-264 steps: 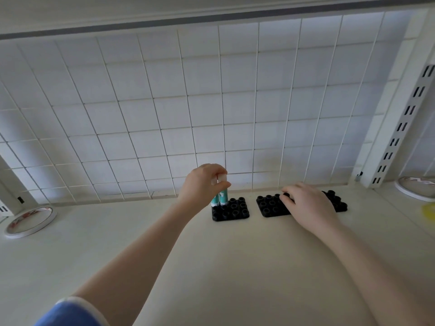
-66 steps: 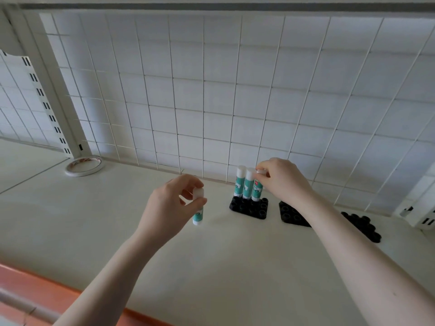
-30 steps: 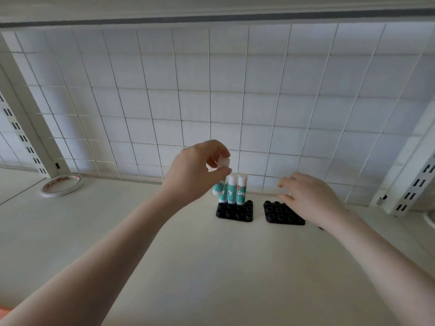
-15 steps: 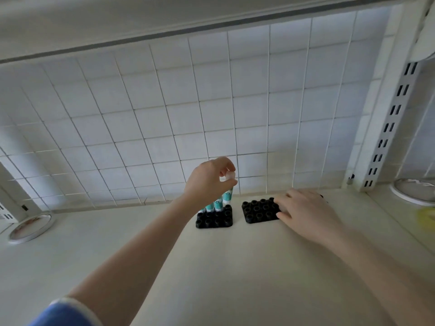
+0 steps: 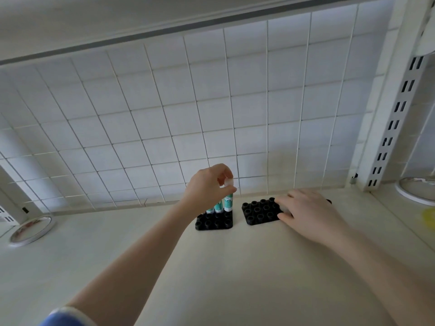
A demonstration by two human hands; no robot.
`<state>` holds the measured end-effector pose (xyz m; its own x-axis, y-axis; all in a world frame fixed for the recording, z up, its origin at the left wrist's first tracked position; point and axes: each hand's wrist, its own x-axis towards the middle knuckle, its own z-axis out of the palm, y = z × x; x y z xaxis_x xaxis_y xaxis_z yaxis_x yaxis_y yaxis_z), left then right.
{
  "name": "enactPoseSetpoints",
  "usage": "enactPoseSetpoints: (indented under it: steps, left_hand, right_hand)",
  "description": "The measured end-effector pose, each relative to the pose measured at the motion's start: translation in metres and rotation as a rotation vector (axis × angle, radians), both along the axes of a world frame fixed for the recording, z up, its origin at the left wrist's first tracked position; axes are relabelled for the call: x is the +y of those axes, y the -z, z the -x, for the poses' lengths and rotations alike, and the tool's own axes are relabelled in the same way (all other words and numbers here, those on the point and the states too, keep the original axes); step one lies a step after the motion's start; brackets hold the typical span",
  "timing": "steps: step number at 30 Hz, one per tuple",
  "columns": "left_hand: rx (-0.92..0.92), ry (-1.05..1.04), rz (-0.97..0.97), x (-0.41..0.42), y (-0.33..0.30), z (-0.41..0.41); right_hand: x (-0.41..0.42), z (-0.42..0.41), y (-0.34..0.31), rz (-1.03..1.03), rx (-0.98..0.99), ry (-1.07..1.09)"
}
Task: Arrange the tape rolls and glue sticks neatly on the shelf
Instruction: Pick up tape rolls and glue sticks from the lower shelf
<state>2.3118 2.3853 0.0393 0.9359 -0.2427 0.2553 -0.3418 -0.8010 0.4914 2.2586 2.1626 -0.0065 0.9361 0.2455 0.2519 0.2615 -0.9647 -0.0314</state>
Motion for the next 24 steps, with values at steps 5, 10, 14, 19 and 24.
enactPoseSetpoints:
  steps: [5, 10, 14, 19, 24]
  left_hand:
    - [0.027, -0.029, 0.023, 0.003, -0.001, 0.003]
    - [0.035, -0.022, -0.009, 0.009, -0.001, 0.002]
    - [0.023, -0.007, -0.073, 0.009, -0.004, 0.004]
    - [0.004, -0.025, -0.155, 0.008, -0.002, 0.007]
    - [-0.176, -0.012, -0.201, 0.013, -0.008, 0.028]
  right_hand:
    - [-0.001, -0.001, 0.001, -0.001, -0.006, -0.003]
    - [0.0, -0.001, 0.001, -0.005, -0.009, -0.002]
    - [0.0, 0.001, 0.001, -0.006, -0.006, -0.002]
    - [0.0, 0.004, -0.005, -0.002, -0.029, -0.005]
    - [-0.015, 0.009, -0.022, 0.006, -0.07, 0.037]
